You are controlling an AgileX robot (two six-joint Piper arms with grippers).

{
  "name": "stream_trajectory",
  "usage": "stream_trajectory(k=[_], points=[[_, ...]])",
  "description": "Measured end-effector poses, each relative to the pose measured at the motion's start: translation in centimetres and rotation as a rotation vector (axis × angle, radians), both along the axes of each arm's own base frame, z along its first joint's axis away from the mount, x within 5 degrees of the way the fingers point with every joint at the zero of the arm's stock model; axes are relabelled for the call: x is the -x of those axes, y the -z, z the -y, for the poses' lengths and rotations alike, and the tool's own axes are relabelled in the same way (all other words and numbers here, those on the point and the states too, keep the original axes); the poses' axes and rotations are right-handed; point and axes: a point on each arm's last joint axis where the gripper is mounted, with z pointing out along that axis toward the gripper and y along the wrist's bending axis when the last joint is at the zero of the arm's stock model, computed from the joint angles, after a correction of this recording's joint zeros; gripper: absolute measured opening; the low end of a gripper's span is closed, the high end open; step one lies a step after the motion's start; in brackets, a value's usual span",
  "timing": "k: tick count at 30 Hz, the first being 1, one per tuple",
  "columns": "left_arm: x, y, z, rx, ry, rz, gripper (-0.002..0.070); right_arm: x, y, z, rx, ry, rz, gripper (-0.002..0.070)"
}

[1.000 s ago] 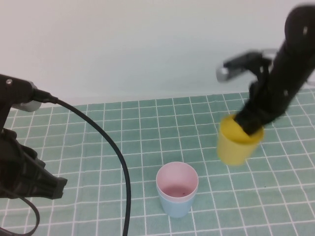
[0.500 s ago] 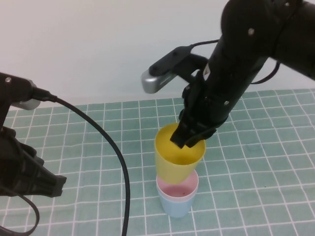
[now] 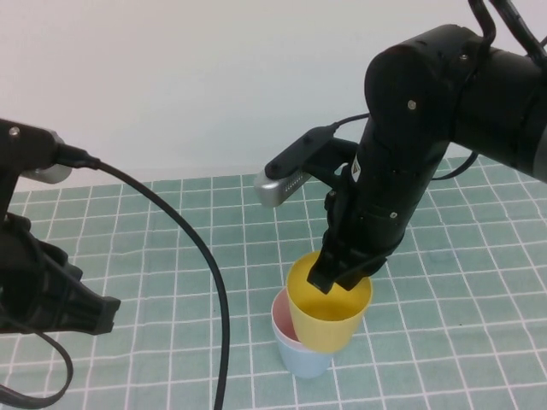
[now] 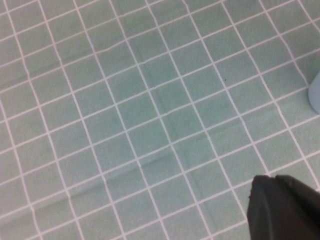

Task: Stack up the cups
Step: Place the yellow cup on the pink cup

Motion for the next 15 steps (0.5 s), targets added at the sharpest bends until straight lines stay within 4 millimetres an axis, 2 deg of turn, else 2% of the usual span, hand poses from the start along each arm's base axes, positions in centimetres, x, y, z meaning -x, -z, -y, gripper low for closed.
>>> stream_trajectory(k=[15], points=[[-0.03, -0.03, 0.03, 0.003, 0.002, 0.004, -0.0001, -0.11, -0.06, -0.27, -0.031, 0.004, 0.012, 0.0026]])
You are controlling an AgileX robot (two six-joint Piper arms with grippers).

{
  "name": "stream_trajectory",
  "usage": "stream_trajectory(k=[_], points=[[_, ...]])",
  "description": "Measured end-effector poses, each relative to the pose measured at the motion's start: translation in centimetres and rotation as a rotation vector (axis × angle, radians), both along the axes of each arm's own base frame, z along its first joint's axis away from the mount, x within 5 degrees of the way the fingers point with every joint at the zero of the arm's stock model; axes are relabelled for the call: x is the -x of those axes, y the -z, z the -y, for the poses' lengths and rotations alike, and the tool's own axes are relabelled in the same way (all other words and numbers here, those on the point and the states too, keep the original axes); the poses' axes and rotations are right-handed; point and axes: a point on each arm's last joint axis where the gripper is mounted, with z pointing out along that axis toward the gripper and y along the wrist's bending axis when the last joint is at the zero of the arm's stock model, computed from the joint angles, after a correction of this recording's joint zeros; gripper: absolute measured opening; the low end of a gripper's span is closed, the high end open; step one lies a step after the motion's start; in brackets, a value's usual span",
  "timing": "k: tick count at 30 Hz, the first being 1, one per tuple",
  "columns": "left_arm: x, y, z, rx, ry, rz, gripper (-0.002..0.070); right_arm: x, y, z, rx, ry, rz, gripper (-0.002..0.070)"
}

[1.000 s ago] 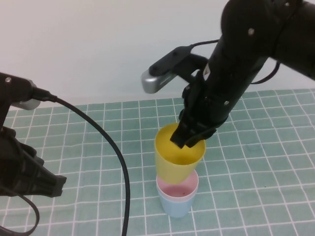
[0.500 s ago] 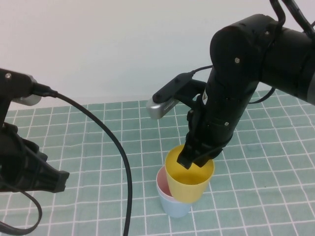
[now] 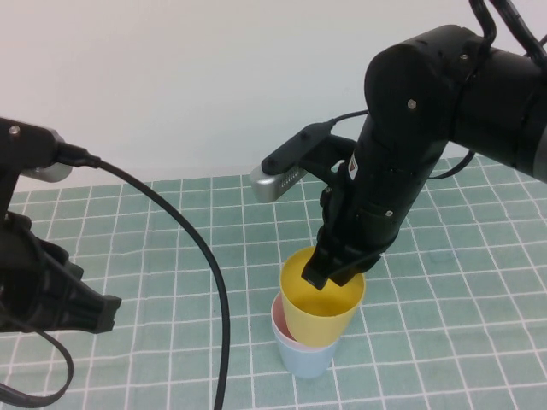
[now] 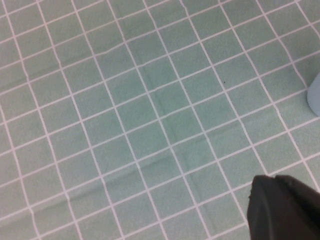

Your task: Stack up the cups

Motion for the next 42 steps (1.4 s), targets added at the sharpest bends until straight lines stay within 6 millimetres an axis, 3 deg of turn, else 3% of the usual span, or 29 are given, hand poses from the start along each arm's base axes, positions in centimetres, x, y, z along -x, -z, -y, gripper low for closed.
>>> stream_trajectory(k=[12, 19, 24, 29, 34, 39, 42], points=[[0.0, 0.0, 0.0, -0.001, 0.001, 0.005, -0.0001, -0.6, 0.3, -0.5, -0.031, 0.006, 0.040, 0.0026], [0.4, -0.4, -0.4, 0.012, 0.001, 0.025, -0.0001, -1.4, 3.1, -1.1, 0.014, 0.022, -0.007, 0.0053], [2.0, -1.8, -1.8, 0.069, -0.002, 0.093, -0.0001, -1.7, 4.0, -1.2, 0.032, 0.021, -0.023, 0.0176], [5.8, -3.9, -5.0, 0.179, -0.004, 0.225, -0.0001, -1.8, 3.8, -1.2, 0.042, 0.043, -0.022, 0.0244], [10.2, -5.2, -9.0, 0.289, -0.071, 0.376, -0.0001, -2.3, 0.8, -1.6, 0.010, 0.080, 0.015, 0.0225], [14.2, -5.4, -11.9, 0.316, -0.289, 0.520, -0.0001, -2.2, -4.0, -2.0, -0.134, 0.101, 0.084, 0.0053], [16.3, -5.7, -12.4, 0.389, -0.448, 0.632, -0.0001, -1.2, -7.3, -1.8, -0.232, 0.091, 0.110, 0.0015]])
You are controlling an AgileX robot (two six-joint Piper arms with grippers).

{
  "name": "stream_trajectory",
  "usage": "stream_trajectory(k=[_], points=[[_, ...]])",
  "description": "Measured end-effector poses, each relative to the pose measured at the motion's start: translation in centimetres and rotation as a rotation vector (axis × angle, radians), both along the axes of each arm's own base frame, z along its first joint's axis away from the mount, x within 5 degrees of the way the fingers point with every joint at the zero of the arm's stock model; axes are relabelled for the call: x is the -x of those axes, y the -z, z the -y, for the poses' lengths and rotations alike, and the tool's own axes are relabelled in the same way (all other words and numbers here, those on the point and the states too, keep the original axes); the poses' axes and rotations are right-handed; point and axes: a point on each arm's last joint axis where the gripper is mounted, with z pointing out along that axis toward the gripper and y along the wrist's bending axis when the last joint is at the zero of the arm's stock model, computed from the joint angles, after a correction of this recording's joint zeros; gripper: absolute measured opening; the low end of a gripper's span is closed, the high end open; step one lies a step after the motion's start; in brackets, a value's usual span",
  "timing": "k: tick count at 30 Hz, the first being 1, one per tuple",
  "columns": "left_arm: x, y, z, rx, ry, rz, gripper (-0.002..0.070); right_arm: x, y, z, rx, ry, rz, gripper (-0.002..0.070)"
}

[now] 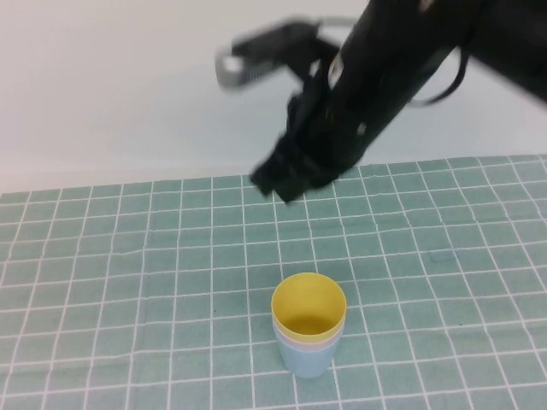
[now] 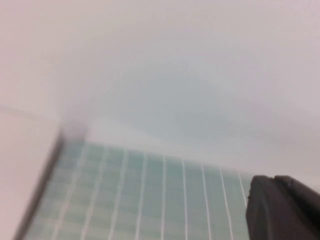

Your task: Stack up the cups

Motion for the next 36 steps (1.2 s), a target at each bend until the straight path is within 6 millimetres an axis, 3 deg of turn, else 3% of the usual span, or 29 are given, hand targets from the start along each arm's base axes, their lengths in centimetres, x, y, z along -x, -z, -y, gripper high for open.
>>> stream_trajectory(k=[3, 5, 9, 16, 19, 26, 32, 36], points=[[1.1, 0.1, 0.4, 0.022, -0.088, 0.176, -0.0001, 1.3, -3.0, 0.4, -0.096, -0.005, 0.021, 0.0004], [1.1, 1.2, 0.8, 0.016, -0.110, 0.264, -0.0001, 2.1, -4.4, 0.5, -0.155, -0.016, 0.016, 0.0001], [-0.5, 5.8, 1.6, 0.017, -0.079, 0.299, -0.0001, 2.9, -5.4, 0.7, -0.192, -0.061, 0.030, 0.0000], [-5.2, 14.4, 2.4, -0.006, -0.005, 0.170, -0.0001, 3.2, -6.1, 1.2, -0.148, -0.220, 0.150, -0.0001], [-6.1, 17.0, 2.8, -0.017, 0.033, 0.161, -0.0001, 3.7, -6.5, 2.1, -0.074, -0.331, 0.250, -0.0001], [-6.9, 19.8, 3.2, -0.041, 0.074, 0.145, -0.0001, 7.4, -5.0, 6.0, 0.015, -0.391, 0.307, -0.0001], [-6.9, 20.5, 3.3, -0.042, 0.086, 0.108, -0.0001, 10.8, -3.0, 9.5, -0.158, -0.199, 0.504, -0.0001], [-6.9, 21.0, 3.8, -0.065, 0.142, 0.055, -0.0001, 13.4, -0.3, 13.7, -0.255, -0.048, 0.638, -0.0001]])
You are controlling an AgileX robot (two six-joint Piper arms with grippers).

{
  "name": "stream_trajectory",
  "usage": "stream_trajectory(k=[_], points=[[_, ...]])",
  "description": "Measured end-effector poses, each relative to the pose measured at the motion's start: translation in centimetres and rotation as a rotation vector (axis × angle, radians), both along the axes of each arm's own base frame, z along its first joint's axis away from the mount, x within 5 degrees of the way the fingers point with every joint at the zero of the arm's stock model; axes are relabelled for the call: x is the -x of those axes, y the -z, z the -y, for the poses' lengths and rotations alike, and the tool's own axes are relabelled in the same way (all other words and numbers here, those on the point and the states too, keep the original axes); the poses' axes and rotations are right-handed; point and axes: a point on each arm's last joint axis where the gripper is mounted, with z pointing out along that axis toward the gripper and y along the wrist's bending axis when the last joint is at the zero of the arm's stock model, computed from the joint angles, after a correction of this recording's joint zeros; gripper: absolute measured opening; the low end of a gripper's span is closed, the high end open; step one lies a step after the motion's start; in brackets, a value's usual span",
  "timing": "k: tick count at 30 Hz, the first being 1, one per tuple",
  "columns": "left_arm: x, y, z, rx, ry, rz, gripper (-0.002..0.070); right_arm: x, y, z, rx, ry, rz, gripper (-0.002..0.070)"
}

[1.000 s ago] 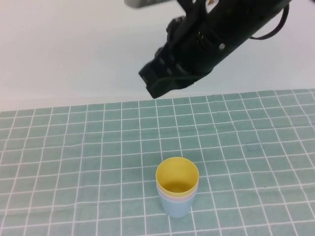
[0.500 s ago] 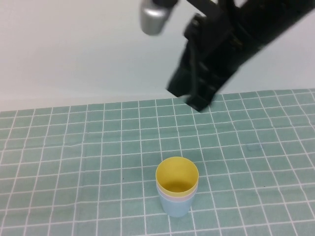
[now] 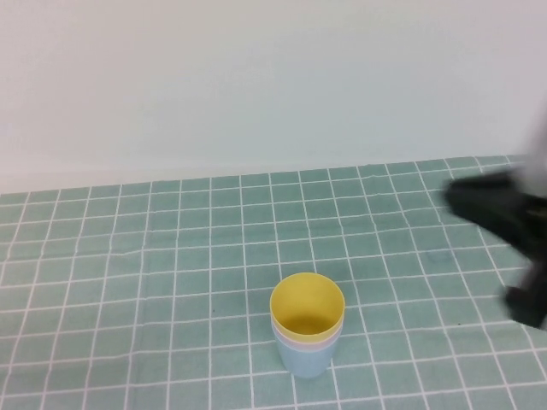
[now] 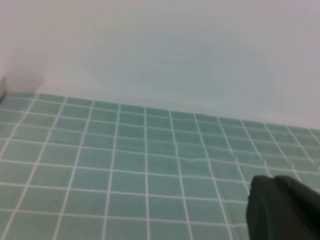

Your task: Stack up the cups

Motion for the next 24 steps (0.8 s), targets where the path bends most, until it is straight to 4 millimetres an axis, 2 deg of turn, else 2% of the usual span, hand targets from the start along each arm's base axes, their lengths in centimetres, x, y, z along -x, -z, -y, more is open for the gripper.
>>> stream_trajectory(k=[1, 6, 9, 12, 16, 18, 20, 24], points=[[0.0, 0.1, 0.1, -0.009, 0.013, -0.006, -0.0001, 0.8, 0.3, 1.4, -0.037, 0.040, 0.027, -0.0001], [0.1, 0.4, 0.2, -0.027, 0.025, -0.044, -0.0001, 5.0, 4.4, 8.8, -0.260, 0.369, 0.145, -0.0001], [0.1, 0.7, 0.2, -0.029, 0.027, -0.070, -0.0001, 7.6, 7.6, 11.5, -0.306, 0.538, 0.222, -0.0001], [0.4, 1.3, 0.1, -0.028, 0.015, -0.051, -0.0001, 9.5, 10.5, 12.9, -0.318, 0.655, 0.277, -0.0001], [0.4, 3.3, -0.2, -0.026, -0.037, -0.062, -0.0001, 10.5, 14.4, 13.9, -0.298, 0.792, 0.280, -0.0001], [0.4, 3.0, -0.3, -0.025, -0.061, -0.039, -0.0001, 10.8, 16.2, 14.2, -0.290, 0.841, 0.276, -0.0001], [0.5, 3.2, -0.4, -0.029, -0.076, -0.072, -0.0001, 11.1, 17.2, 14.3, -0.290, 0.861, 0.287, -0.0001], [0.7, 4.1, -0.4, -0.022, -0.088, -0.166, -0.0001, 11.5, 17.7, 14.1, -0.279, 0.846, 0.291, -0.0001]])
